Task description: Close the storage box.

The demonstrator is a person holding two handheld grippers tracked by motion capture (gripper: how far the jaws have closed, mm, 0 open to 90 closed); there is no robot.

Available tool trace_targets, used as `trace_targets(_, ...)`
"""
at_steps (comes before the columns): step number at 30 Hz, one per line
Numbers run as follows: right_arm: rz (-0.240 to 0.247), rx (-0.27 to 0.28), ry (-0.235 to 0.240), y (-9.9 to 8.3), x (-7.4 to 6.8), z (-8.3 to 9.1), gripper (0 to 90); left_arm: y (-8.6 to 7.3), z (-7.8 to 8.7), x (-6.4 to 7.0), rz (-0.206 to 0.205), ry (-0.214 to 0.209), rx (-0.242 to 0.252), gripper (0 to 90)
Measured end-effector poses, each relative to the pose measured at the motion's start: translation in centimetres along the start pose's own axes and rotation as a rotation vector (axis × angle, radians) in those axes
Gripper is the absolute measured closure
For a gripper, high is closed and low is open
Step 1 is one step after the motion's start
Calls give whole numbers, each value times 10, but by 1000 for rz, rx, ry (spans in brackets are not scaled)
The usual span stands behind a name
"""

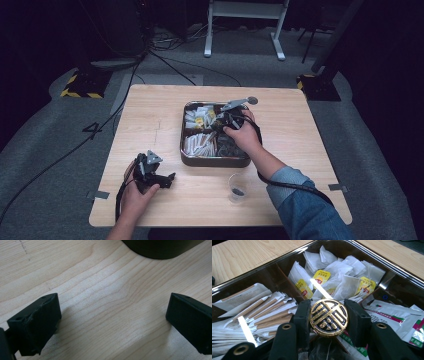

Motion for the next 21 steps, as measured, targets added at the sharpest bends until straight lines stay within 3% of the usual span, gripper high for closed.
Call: trace_targets(21,-11,10,0,-2,-1,0,588,0,0,0,0,0,0,3)
Point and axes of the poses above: each handheld gripper's, and its own axes: z roughly backward along the jaws, y roughly out of its top, x roughly to its right, the point moved 3 cm from there along -z, roughly forward along the jaws, and after that the axes turned 3 degrees about -y, right-handed, at the moved point
